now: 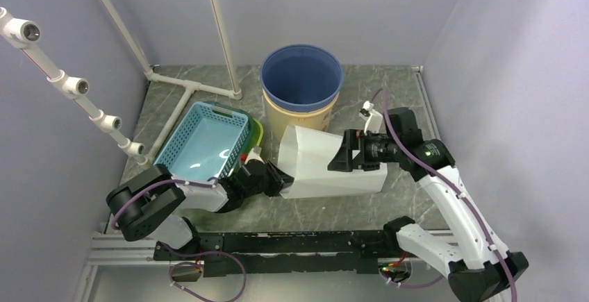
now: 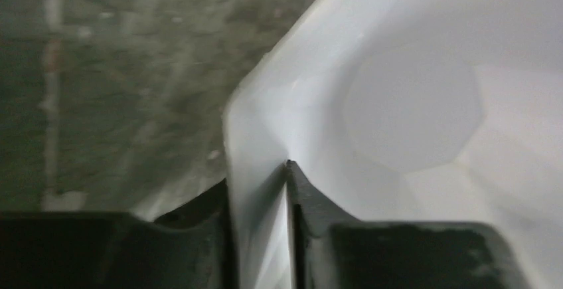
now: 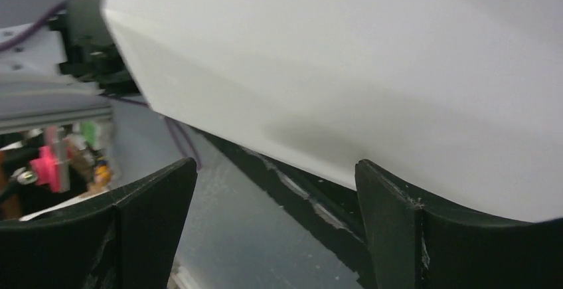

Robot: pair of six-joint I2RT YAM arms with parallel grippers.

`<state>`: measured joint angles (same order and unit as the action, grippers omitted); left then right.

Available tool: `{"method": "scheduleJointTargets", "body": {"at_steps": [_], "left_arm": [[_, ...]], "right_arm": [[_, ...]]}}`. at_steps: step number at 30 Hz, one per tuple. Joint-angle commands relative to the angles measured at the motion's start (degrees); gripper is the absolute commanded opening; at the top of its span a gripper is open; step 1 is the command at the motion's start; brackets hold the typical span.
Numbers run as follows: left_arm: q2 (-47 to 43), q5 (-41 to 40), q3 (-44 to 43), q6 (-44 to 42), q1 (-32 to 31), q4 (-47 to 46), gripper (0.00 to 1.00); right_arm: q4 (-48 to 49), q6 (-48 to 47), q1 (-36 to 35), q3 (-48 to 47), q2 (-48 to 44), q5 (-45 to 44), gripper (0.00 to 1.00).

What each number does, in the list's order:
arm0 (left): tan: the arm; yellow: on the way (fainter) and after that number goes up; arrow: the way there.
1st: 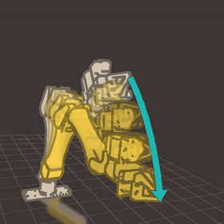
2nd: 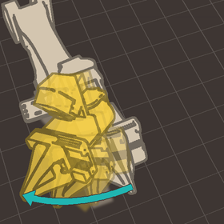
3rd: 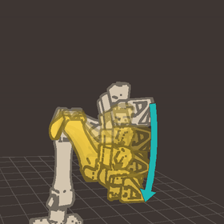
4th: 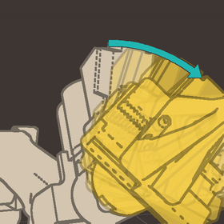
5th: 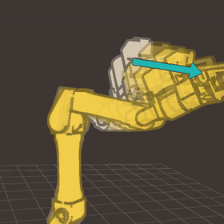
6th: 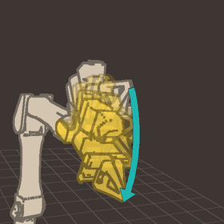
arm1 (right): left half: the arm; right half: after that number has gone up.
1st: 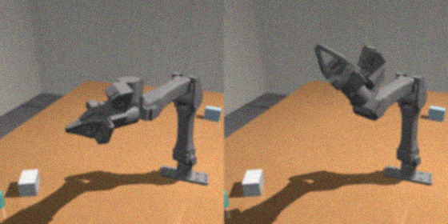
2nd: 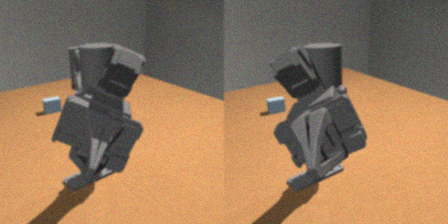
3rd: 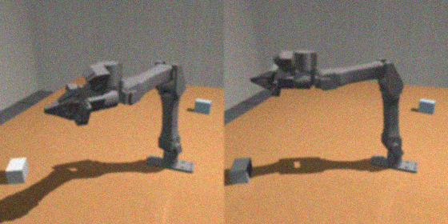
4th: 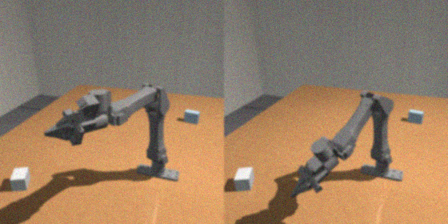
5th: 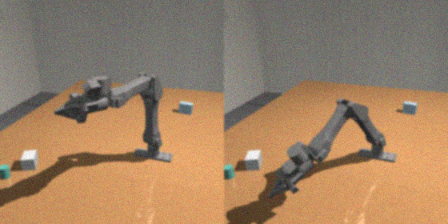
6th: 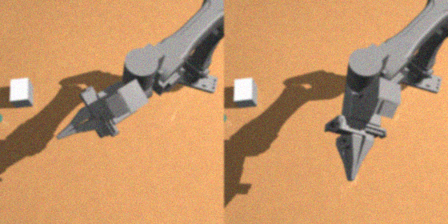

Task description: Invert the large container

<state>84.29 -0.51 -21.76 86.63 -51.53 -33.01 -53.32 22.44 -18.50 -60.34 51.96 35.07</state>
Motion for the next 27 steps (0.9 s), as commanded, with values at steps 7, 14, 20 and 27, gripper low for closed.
{"method": "scheduleJointTargets", "body": {"at_steps": [7, 14, 20, 27], "left_arm": [[-6.04, -5.06, -3.01, -4.23, -0.27, 22.69, 0.65], [-10.50, -6.60, -7.63, -8.56, -0.29, 33.56, 0.82], [-11.44, -6.44, -15.32, -13.29, -0.40, 45.83, 0.87], [-15.19, -8.73, -20.09, -15.75, -0.38, 56.08, 0.94]], "right_arm": [[-1.29, 1.14, -9.62, -3.67, 5.74, -22.29, 0.92], [-1.59, 1.31, -11.92, -3.81, 9.63, -27.26, 0.91], [-1.04, 1.73, -12.01, -4.20, 10.62, -30.04, 0.91], [0.27, 3.05, -12.01, -3.41, 11.48, -30.16, 0.90]]}}
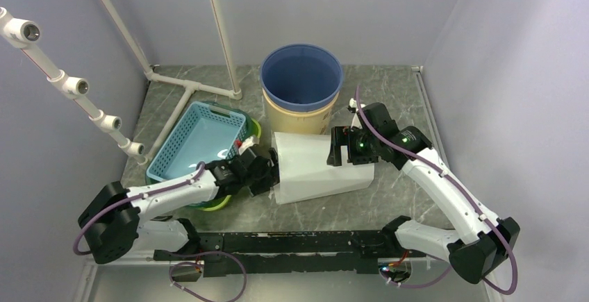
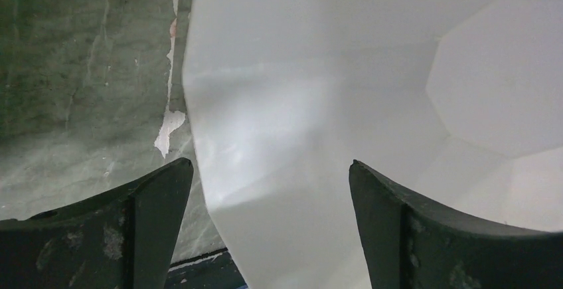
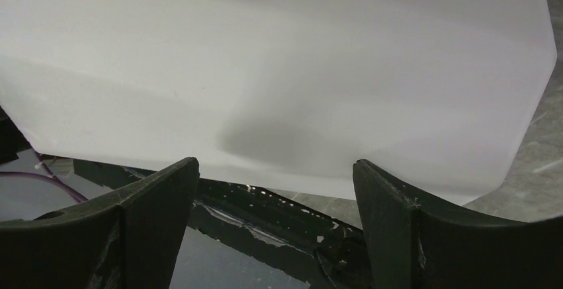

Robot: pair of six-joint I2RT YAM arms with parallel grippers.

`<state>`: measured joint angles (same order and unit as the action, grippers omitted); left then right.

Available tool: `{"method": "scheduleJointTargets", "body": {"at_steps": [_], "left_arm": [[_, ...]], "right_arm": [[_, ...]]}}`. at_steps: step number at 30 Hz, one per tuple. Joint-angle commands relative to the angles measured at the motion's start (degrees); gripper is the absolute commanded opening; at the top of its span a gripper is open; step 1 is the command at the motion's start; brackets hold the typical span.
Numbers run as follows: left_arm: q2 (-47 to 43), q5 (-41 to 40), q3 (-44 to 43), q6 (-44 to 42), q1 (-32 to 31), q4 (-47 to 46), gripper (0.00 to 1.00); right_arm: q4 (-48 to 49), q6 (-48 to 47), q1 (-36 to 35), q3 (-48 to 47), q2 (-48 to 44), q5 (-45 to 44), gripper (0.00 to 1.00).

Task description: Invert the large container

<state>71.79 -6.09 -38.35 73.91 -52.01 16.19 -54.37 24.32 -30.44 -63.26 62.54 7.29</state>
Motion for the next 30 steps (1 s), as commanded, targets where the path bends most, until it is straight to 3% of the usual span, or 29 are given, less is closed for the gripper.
{"method": "scheduleJointTargets", "body": {"at_steps": [1, 7, 22, 30], "left_arm": [[-2.79, -3.10, -3.60, -3.24, 0.11, 6.99, 0.94], [-3.50, -0.41, -3.76, -4.93, 0.08, 5.78, 0.93], [-10.43, -11.44, -18.20, -10.37, 0.17, 34.39, 0.92], [-16.61, -14.25, -23.34, -12.56, 0.13, 39.07, 0.93]], "right_arm": [[1.45, 1.38, -0.11, -0.46, 1.00, -2.75, 0.91], [1.45, 1.83, -0.12, -1.05, 1.53, -3.89, 0.90], [3.30, 2.67, -0.08, 0.12, 1.14, -2.09, 0.90], [4.18, 3.37, -0.09, 0.04, 1.09, -1.66, 0.91]]}}
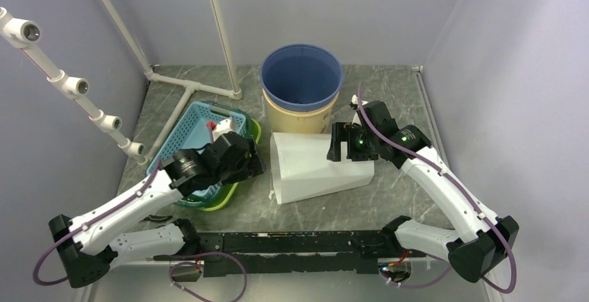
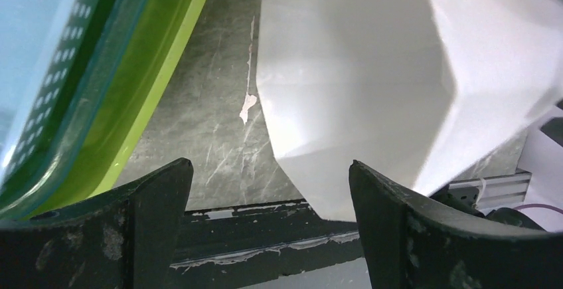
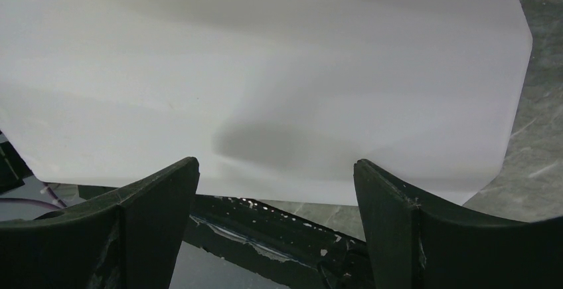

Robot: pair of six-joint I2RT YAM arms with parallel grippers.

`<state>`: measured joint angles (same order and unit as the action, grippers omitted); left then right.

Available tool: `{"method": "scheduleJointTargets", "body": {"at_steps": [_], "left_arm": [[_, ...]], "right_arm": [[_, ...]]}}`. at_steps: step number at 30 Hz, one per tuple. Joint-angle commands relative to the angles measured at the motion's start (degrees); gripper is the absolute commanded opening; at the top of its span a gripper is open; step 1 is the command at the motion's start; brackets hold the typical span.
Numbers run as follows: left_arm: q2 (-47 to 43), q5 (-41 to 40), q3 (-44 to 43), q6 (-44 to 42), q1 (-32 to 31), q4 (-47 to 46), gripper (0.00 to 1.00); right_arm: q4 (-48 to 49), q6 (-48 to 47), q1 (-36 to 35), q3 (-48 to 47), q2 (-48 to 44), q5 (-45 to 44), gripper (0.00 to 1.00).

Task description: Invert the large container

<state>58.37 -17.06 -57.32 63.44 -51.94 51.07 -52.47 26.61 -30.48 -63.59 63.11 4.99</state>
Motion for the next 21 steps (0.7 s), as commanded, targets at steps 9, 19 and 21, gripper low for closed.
{"method": "scheduleJointTargets", "body": {"at_steps": [9, 19, 21], "left_arm": [[-3.34, 11.88, -8.71, -15.90, 0.03, -8.18, 0.92], [5.23, 19.03, -8.15, -16.60, 0.01, -16.92, 0.67], [5.88, 17.56, -7.91, -16.32, 0.05, -18.32, 0.67]], "right_arm": [[2.28, 1.25, -0.07, 0.14, 0.59, -0.15, 0.91], [2.57, 1.55, -0.04, 0.22, 0.27, -0.79, 0.91], [2.43, 1.60, -0.06, 0.18, 0.07, -1.30, 0.91]]}}
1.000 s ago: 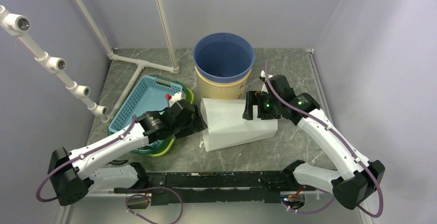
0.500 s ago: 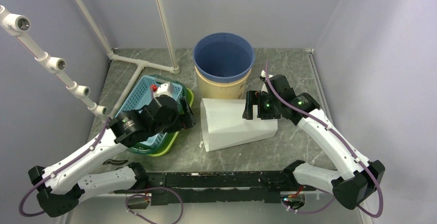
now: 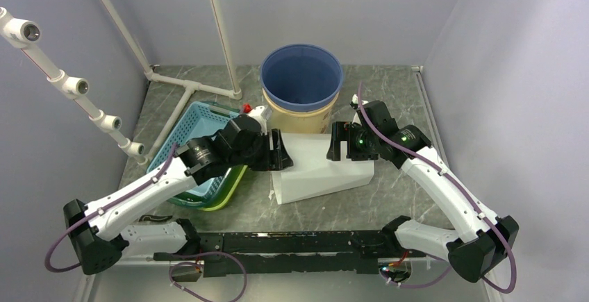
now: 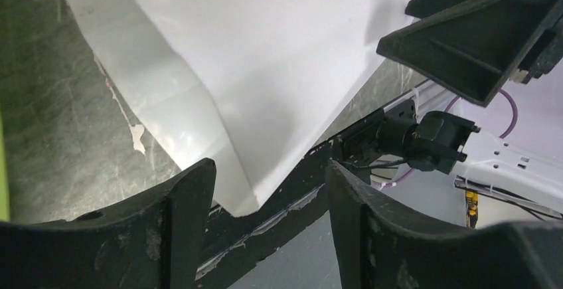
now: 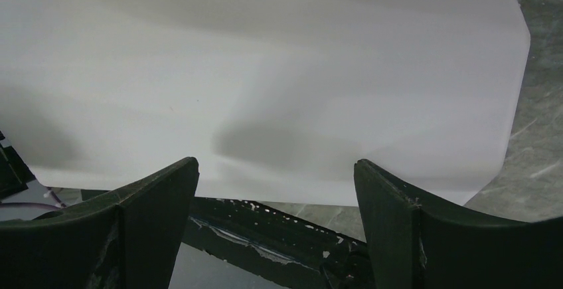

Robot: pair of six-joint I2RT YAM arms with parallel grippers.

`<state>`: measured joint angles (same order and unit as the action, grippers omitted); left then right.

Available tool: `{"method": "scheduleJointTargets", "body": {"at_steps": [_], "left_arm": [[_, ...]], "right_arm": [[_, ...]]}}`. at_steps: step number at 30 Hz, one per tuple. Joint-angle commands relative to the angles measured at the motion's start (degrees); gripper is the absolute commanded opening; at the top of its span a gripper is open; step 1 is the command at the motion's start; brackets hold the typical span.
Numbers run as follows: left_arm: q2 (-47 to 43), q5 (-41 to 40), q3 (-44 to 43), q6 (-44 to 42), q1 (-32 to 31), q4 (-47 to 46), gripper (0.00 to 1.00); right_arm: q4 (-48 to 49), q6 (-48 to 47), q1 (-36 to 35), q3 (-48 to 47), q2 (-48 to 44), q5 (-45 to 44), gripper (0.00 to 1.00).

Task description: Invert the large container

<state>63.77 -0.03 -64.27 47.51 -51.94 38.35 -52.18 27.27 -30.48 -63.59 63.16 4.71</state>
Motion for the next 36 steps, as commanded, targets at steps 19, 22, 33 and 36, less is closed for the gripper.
{"method": "scheduleJointTargets", "body": {"at_steps": [19, 22, 33, 36], "left_arm": [[6.83, -0.19, -2.04, 0.60, 3.68, -7.95, 0.48], [6.27, 2.18, 0.10, 2.17, 5.20, -9.98, 0.42], [4.14, 0.65, 5.03, 4.84, 6.86, -9.15, 0.32], [4.43, 0.90, 5.46, 5.14, 6.86, -9.65, 0.33]], "right_arm": [[2.36, 2.32, -0.02, -0.28, -1.46, -2.69, 0.92], [2.09, 2.40, -0.08, -0.79, -2.18, -3.09, 0.92], [-3.30, 3.44, 11.65, -4.49, -4.63, -9.38, 1.00], [-1.77, 2.35, 24.42, -0.37, -5.70, 0.54, 1.00]]}}
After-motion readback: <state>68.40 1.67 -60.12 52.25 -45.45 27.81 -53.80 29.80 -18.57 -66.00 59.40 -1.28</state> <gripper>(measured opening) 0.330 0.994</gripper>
